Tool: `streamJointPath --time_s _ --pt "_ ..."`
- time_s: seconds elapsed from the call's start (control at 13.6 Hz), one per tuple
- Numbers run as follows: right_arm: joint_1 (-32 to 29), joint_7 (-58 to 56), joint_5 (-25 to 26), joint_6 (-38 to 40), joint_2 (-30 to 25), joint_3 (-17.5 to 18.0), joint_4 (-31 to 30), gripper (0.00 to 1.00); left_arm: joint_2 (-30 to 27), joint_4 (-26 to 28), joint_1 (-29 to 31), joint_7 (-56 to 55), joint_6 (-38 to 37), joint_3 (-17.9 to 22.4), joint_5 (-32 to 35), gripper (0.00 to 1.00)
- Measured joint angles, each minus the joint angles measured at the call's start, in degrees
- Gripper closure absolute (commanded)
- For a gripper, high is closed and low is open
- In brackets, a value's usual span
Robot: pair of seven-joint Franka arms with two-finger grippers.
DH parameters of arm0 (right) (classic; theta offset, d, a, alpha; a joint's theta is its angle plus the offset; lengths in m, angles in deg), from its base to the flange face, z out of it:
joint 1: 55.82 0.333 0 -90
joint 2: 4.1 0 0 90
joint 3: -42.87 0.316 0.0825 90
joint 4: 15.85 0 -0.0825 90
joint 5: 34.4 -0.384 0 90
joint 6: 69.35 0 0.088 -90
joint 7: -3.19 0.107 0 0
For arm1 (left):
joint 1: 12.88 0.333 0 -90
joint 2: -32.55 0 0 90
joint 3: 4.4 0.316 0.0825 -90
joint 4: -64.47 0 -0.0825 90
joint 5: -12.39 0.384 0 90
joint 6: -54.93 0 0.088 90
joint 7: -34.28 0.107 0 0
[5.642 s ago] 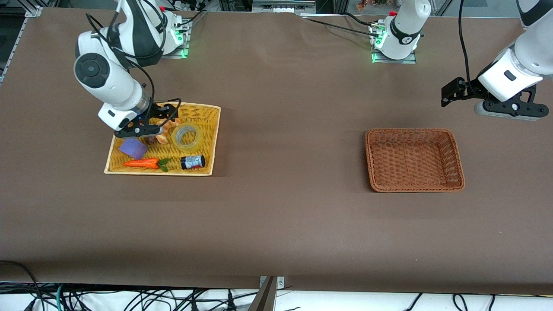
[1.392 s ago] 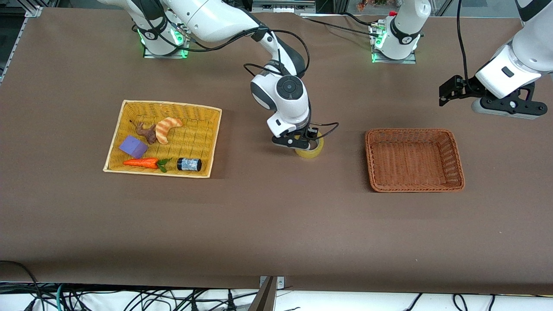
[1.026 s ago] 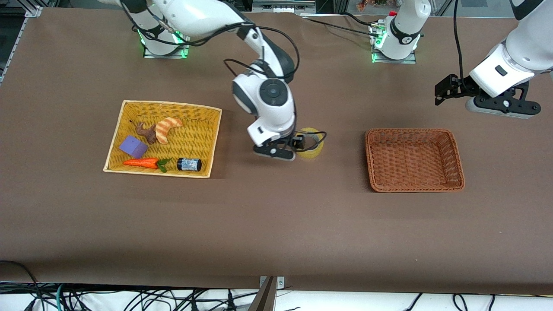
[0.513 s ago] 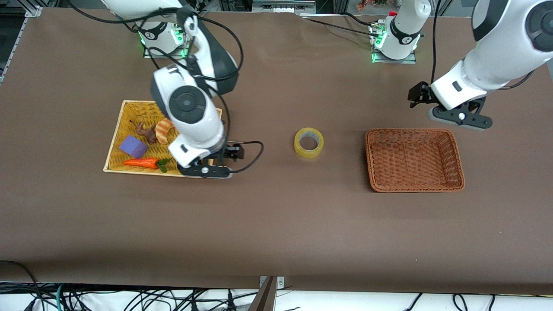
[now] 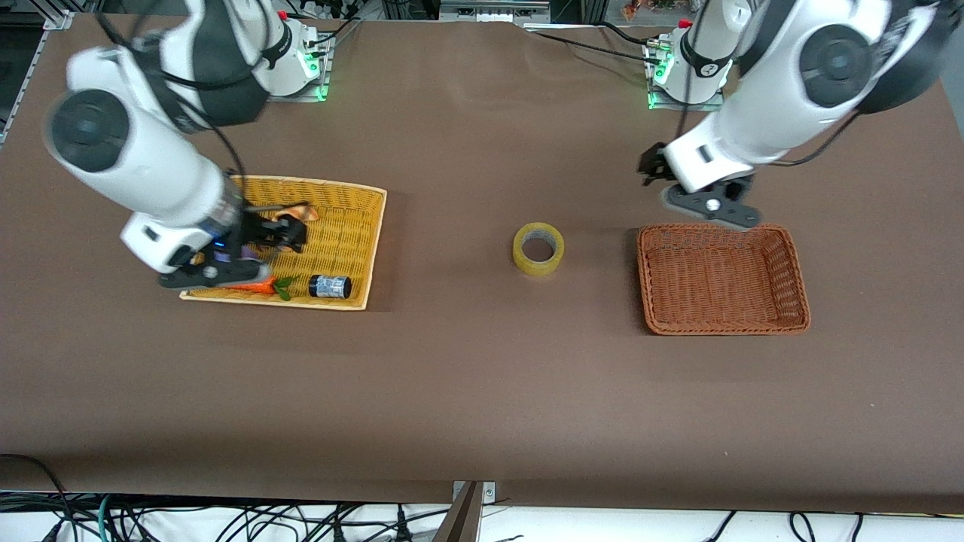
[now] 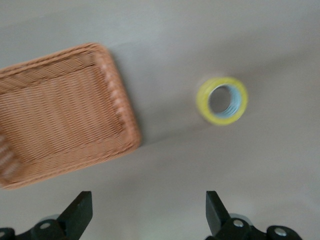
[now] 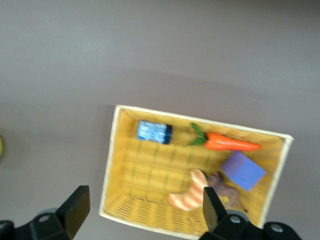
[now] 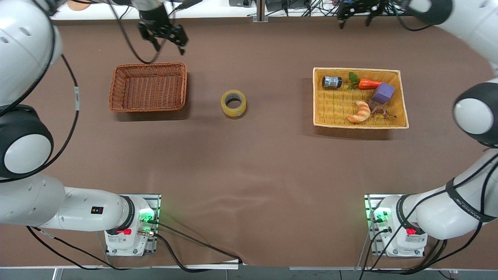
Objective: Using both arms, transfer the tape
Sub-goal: 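Lower the left gripper onto the tape roll and grasp its rim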
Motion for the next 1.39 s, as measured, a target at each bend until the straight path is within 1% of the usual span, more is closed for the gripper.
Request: streamJointPath --time_s 0.07,0.22,0.37,0.51,0.66,0.73,0.95,1.17,1.39 --pt "-2.19 -1.35 -0.01 0.0 -2.58 1.09 -2.51 0.0 2.62 0.46 -0.86 -2.93 3.79 -2.1 0.85 0.0" --pt "-5.92 -2.65 0.0 -0.01 -7.05 3.75 -6.54 0.0 9.16 1.12 -4.31 -6.36 10.9 -3.98 5.66 0.0" --pt "-9.18 -3.82 0.01 -0.03 -10.13 6.53 -9.18 0.0 15.55 1.13 -7.82 -7.29 15.5 -4.13 8.52 0.0" --pt "-11.42 -5.14 0.03 -0.22 -12.05 8.27 -11.14 0.0 19.99 1.07 -10.33 -8.27 18.22 -4.12 11.94 0.0" --pt "-11.66 -5.5 0.05 -0.53 -12.38 8.56 -11.88 0.0 22.58 1.34 -11.91 -9.63 19.27 -4.12 16.45 0.0" --pt "-11.66 -5.54 0.19 -0.8 -12.31 8.7 -12.09 0.0 23.59 1.99 -12.38 -10.33 21.18 -4.12 18.17 0.0" --pt "-11.66 -5.54 1.57 -2.3 -11.54 8.98 -12.38 0.0 26.54 4.44 -12.52 -10.76 26.23 -3.94 19.11 0.0" --pt "-11.83 -5.54 2.04 -3.05 -10.81 8.98 -12.39 0.0 28.57 4.67 -12.4 -10.75 29.71 -3.67 19.75 0.0" --pt "-12.05 -5.54 2.13 -3.12 -10.93 8.98 -12.36 0.0 28.84 4.67 -12.26 -10.77 30.79 -3.37 23.91 0.0"
